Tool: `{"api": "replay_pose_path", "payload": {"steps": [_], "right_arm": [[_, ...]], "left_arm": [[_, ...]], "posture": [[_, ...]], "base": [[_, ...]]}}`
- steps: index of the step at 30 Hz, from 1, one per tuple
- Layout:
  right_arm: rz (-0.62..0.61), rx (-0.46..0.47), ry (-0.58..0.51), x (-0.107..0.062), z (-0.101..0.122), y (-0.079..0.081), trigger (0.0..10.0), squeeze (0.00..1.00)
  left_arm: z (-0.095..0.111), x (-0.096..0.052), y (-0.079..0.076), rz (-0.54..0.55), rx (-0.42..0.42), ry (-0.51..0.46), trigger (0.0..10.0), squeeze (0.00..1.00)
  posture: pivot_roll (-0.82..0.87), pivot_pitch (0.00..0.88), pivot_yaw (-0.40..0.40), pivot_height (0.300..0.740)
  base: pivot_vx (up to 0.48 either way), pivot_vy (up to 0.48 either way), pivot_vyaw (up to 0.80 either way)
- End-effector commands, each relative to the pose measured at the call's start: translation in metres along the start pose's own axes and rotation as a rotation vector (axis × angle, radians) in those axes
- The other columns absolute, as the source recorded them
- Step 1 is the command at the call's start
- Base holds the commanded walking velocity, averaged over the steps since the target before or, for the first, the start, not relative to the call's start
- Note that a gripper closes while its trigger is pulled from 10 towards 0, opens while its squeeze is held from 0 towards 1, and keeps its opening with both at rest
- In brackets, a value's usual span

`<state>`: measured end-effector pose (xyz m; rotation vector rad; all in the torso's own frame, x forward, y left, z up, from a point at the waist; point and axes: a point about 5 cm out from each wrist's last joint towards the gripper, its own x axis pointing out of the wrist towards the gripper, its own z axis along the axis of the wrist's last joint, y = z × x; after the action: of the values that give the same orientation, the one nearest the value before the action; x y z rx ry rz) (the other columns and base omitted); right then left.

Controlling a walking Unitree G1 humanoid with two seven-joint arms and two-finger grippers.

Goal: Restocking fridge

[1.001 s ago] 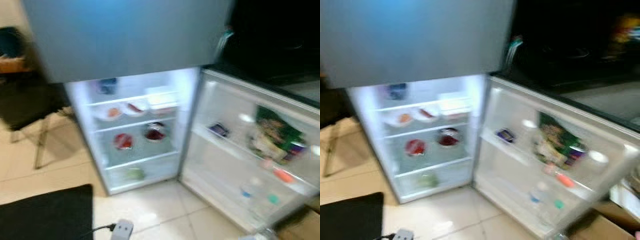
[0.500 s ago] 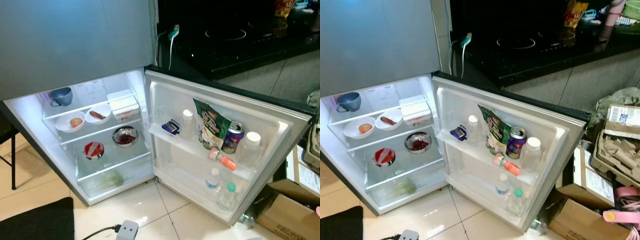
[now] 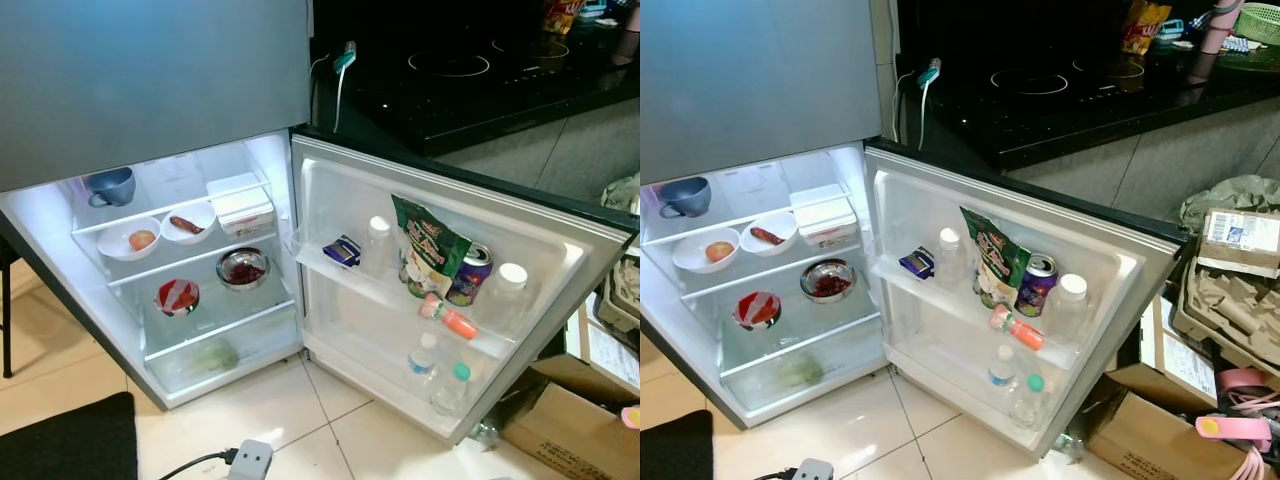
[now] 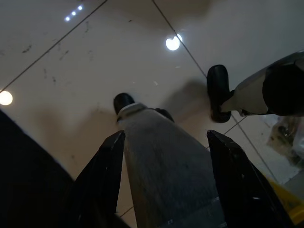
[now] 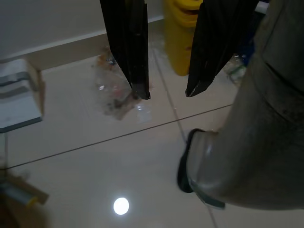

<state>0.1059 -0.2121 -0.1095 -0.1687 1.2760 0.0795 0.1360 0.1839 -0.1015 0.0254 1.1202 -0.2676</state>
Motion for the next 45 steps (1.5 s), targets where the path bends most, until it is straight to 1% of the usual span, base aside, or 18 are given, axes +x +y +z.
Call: {"api": "replay_pose_path", "payload": {"steps": [1,7,21,24,28,30,31,33,34,35,36,37,39,40,42,43,44,45], "right_arm": [[-0.016,0.009,-0.001,-0.001,-0.002,-0.006,10.0,0.0],[-0.015,0.01,-0.002,-0.001,-0.002,-0.005,10.0,0.0],[-0.017,0.012,-0.007,-0.001,-0.001,-0.006,10.0,0.0],[-0.029,0.027,-0.035,-0.001,0.005,-0.009,10.0,0.0],[-0.139,0.144,-0.142,-0.006,0.029,-0.037,10.0,0.0],[-0.139,0.144,-0.142,-0.006,0.029,-0.037,10.0,0.0],[-0.178,0.189,-0.173,-0.009,0.036,-0.048,10.0,0.0],[-0.251,0.372,-0.311,-0.019,0.061,-0.078,10.0,0.0],[-0.251,0.372,-0.311,-0.019,0.061,-0.078,10.0,0.0],[-0.278,0.454,-0.391,-0.027,0.074,-0.094,10.0,0.0],[-0.278,0.454,-0.391,-0.027,0.074,-0.094,10.0,0.0],[-0.299,0.535,-0.482,-0.036,0.089,-0.11,10.0,0.0],[-0.284,0.683,-0.646,-0.052,0.113,-0.132,10.0,0.0],[-0.284,0.683,-0.646,-0.052,0.113,-0.132,10.0,0.0],[-0.23,0.803,-0.763,-0.063,0.129,-0.143,10.0,0.0],[-0.131,0.883,-0.87,-0.071,0.143,-0.147,10.0,0.0],[-0.131,0.883,-0.87,-0.071,0.143,-0.147,10.0,0.0],[-0.062,0.928,-0.943,-0.077,0.153,-0.149,10.0,0.0]], "left_arm": [[-0.01,0.0,-0.006,-0.022,-0.01,0.039,10.0,0.0],[-0.009,0.0,-0.005,-0.018,-0.011,0.036,10.0,0.0],[-0.009,0.0,-0.005,-0.017,-0.034,0.03,10.0,0.0],[-0.009,0.0,-0.005,-0.018,-0.035,0.029,10.0,0.0],[-0.009,0.0,-0.005,-0.019,-0.037,0.031,10.0,0.0],[-0.009,0.0,-0.005,-0.019,-0.037,0.031,10.0,0.0],[-0.01,0.0,-0.005,-0.018,-0.038,0.031,10.0,0.0],[-0.011,0.0,-0.004,-0.015,-0.038,0.034,10.0,0.0],[-0.011,0.0,-0.004,-0.015,-0.038,0.034,10.0,0.0],[-0.012,-0.001,-0.003,-0.013,-0.039,0.036,10.0,0.0],[-0.012,-0.001,-0.003,-0.013,-0.039,0.036,10.0,0.0],[-0.013,-0.001,-0.003,-0.012,-0.038,0.038,10.0,0.0],[-0.014,-0.001,-0.003,-0.011,-0.039,0.04,10.0,0.0],[-0.014,-0.001,-0.003,-0.011,-0.039,0.04,10.0,0.0],[-0.014,-0.001,-0.003,-0.011,-0.039,0.041,10.0,0.0],[-0.014,-0.001,-0.003,-0.011,-0.04,0.041,10.0,0.0],[-0.014,-0.001,-0.003,-0.011,-0.04,0.041,10.0,0.0],[-0.014,-0.001,-0.003,-0.012,-0.04,0.041,10.0,0.0]], "posture": [[0.0,0.0,-0.005,0.74],[0.0,0.0,-0.005,0.74],[0.0,0.0,-0.005,0.74],[0.0,0.0,-0.005,0.74],[0.0,0.0,-0.004,0.74],[0.0,0.0,-0.004,0.74],[0.0,0.0,-0.004,0.74],[0.0,0.0,-0.003,0.74],[0.0,0.0,-0.003,0.74],[0.0,0.0,-0.002,0.74],[0.0,0.0,-0.002,0.74],[0.0,0.0,-0.001,0.74],[0.0,0.0,-0.001,0.74],[0.0,0.0,-0.001,0.74],[0.0,0.0,-0.001,0.74],[0.01,0.0,-0.002,0.74],[0.01,0.0,-0.002,0.74],[0.01,0.0,-0.002,0.74]], "base": [[0.0,-0.472,0.0],[0.0,-0.471,0.0],[0.0,0.0,0.0],[0.0,0.0,0.0],[0.0,0.0,0.0],[0.0,0.0,0.0],[0.0,0.0,0.0],[0.0,0.0,0.0],[0.0,0.0,0.0],[0.0,0.0,0.0],[0.0,0.0,0.0],[0.0,0.0,0.0],[0.0,0.0,0.0],[0.0,0.0,0.0],[0.0,0.0,0.0],[0.0,0.0,0.0],[0.0,0.0,0.0],[0.0,0.0,0.0]]}}
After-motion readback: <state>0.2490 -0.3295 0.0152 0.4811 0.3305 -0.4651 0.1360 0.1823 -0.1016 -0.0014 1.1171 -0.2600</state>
